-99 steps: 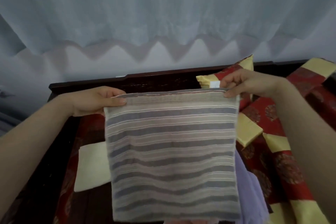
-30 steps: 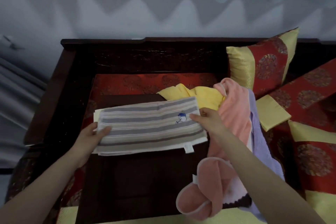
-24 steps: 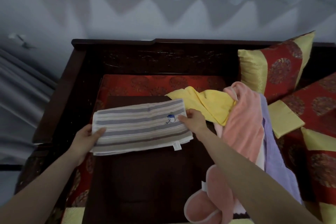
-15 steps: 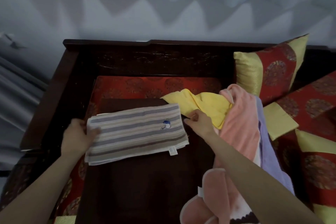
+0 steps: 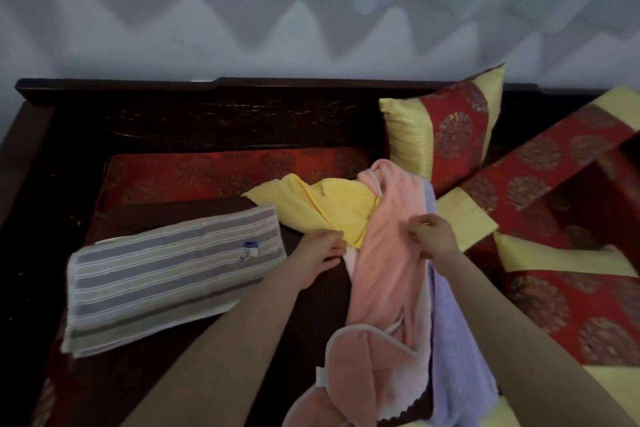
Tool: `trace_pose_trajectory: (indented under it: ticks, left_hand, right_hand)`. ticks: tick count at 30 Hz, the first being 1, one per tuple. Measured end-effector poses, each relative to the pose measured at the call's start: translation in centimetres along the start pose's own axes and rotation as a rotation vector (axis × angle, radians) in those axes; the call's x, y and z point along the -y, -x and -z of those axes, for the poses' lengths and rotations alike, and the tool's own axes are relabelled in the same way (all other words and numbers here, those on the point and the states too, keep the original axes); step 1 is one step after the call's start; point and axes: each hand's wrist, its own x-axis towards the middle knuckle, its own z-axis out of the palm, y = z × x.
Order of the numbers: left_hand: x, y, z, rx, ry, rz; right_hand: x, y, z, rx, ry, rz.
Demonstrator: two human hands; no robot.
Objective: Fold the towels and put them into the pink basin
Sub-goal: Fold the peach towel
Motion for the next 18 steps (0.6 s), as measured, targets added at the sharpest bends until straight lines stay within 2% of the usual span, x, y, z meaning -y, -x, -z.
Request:
trace_pose_trajectory:
  ticks: [3,10,12,14,16,18]
  left_hand:
    - [1.5,-1.8,-3.0,0.008,-0.031,0.030]
    - [3.0,-3.3,-5.9,-0.105,-0.122,-0.008]
    - [2.9,-3.0,-6.0,-0.081,-0.061,0.024]
    - [2.2,-2.4,-5.3,0.035,0.051,0.035]
    - [1.5,-1.5,-3.5,0.106,0.165,0.006]
    - [1.1,-0.5,-1.5,-0.012,0.166,-0.032]
  right_hand:
    - [-0.5,0.1,0.4,0.058,-0.219,-0.106]
    - [-1.1,0.1,0.9,0.075,-0.491,-0.206]
    - [-1.2,0.3,0.8,0.028,-0.628,-0.249]
    - [-1.5,0.3,0.9,-0.005,-0.692,-0.318]
    - [-1.9,0.5,0.8,0.085,-0.660,-0.409]
    - [-2.3,0.8,0.3,0.240,-0.566,-0.433]
